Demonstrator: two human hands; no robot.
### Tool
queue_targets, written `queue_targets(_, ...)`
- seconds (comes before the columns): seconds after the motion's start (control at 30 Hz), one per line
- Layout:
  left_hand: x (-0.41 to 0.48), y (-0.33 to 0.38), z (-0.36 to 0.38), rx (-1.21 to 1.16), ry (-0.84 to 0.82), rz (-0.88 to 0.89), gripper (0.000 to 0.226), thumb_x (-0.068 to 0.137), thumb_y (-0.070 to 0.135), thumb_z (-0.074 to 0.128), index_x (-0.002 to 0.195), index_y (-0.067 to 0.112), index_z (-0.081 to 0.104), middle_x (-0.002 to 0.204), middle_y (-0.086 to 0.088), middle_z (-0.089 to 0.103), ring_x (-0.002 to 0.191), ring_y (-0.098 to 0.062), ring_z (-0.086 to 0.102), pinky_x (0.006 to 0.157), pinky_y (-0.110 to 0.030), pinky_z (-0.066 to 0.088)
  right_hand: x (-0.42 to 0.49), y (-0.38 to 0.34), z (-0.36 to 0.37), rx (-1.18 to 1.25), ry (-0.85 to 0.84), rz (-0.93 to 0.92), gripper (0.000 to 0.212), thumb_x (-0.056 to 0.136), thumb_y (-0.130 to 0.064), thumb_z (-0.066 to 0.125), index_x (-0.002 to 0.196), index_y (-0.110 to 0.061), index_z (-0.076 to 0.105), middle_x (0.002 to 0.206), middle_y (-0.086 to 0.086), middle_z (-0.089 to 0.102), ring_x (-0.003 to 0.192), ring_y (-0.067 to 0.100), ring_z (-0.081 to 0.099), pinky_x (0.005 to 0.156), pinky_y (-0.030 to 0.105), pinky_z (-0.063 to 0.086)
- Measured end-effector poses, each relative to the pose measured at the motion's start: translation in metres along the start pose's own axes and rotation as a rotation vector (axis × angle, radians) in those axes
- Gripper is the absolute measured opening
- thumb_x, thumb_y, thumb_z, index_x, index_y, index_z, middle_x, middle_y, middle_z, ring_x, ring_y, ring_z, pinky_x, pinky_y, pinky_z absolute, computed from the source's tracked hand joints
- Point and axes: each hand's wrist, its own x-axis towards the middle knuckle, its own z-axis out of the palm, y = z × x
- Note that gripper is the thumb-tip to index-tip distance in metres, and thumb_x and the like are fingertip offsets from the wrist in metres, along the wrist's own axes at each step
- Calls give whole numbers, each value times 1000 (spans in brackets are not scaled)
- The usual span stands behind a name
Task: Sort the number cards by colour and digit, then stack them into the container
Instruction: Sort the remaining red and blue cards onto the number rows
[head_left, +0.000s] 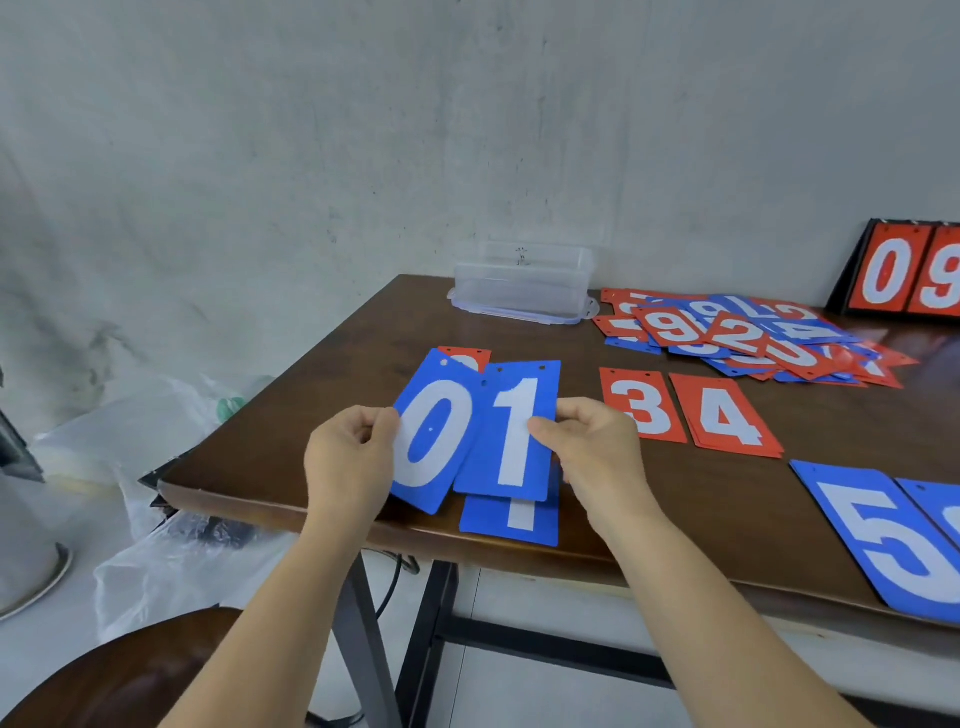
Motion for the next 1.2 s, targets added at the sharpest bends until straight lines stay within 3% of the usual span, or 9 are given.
queue_targets(0.1, -5, -10, -5, 148, 93, 69, 15, 97, 19, 51, 106, 18, 63, 82, 11, 62, 83, -11, 61, 58, -25, 46, -8, 10, 0, -131, 40, -12, 27, 87, -22, 70, 113, -19, 61, 95, -8, 68, 94, 8, 67, 71, 30, 59)
queue_targets(0.17, -9, -17, -4, 255, 128, 102, 24, 97, 18, 48, 118, 18, 60, 80, 9, 62, 79, -14, 60, 62, -31, 48, -14, 17, 2, -191, 49, -32, 33, 88, -24, 70, 118, -20, 58, 89, -10, 68, 91, 7, 66, 74, 35, 60)
queue_targets(0.3, -11, -27, -3, 443, 131, 185, 32, 96, 16, 46, 124, 16, 60, 86, 3, 64, 87, -18, 55, 90, -42, 43, -22, 22, 6, -331, 95, -91, 37, 89, -28, 68, 123, -23, 54, 82, -8, 67, 81, 3, 62, 73, 35, 59)
queue_targets(0.47, -15, -24, 3, 537, 117, 206, 34, 99, 20, 43, 129, 19, 58, 109, 0, 68, 100, -18, 54, 89, -34, 33, -24, 23, 9, -456, 164, -137, 42, 89, -29, 67, 128, -23, 53, 76, -8, 63, 92, 11, 61, 85, 40, 55)
queue_targets(0.63, -12, -20, 8, 695, 83, 194, 37, 99, 24, 39, 133, 22, 54, 116, 1, 64, 107, -19, 53, 89, -36, 36, -22, 24, 9, -502, 229, -127, 45, 90, -29, 66, 131, -24, 50, 87, -13, 57, 103, 10, 54, 72, 27, 50)
queue_targets(0.8, -10, -23, 5, 685, 98, 223, 35, 99, 23, 44, 131, 22, 57, 127, -2, 55, 117, -20, 47, 97, -38, 34, -28, 22, 10, -645, 247, -178, 39, 93, -32, 61, 130, -25, 51, 122, -5, 46, 115, 6, 45, 64, 7, 35)
queue_targets(0.93, -12, -26, -2, 571, 1, 451, 25, 95, 24, 53, 117, 21, 65, 119, 2, 60, 114, -17, 50, 98, -33, 29, -37, 24, 9, -895, 204, -477, 23, 92, -33, 60, 112, -23, 67, 109, -6, 58, 103, 13, 50, 79, 26, 43)
queue_targets(1.07, -16, -29, -4, 614, -217, 552, 26, 89, 38, 57, 110, 28, 67, 117, 9, 62, 115, -12, 50, 94, -27, 25, -42, 34, 15, -1022, 186, -583, 24, 75, -41, 60, 79, -24, 75, 78, -8, 63, 71, 14, 57, 58, 28, 42)
queue_targets(1.2, -18, -27, 3, 647, -191, 478, 25, 88, 39, 61, 111, 29, 66, 117, 10, 61, 114, -10, 48, 90, -27, 29, -44, 34, 16, -1062, 174, -616, 22, 73, -38, 60, 72, -22, 74, 71, -8, 60, 63, 12, 55, 50, 23, 37)
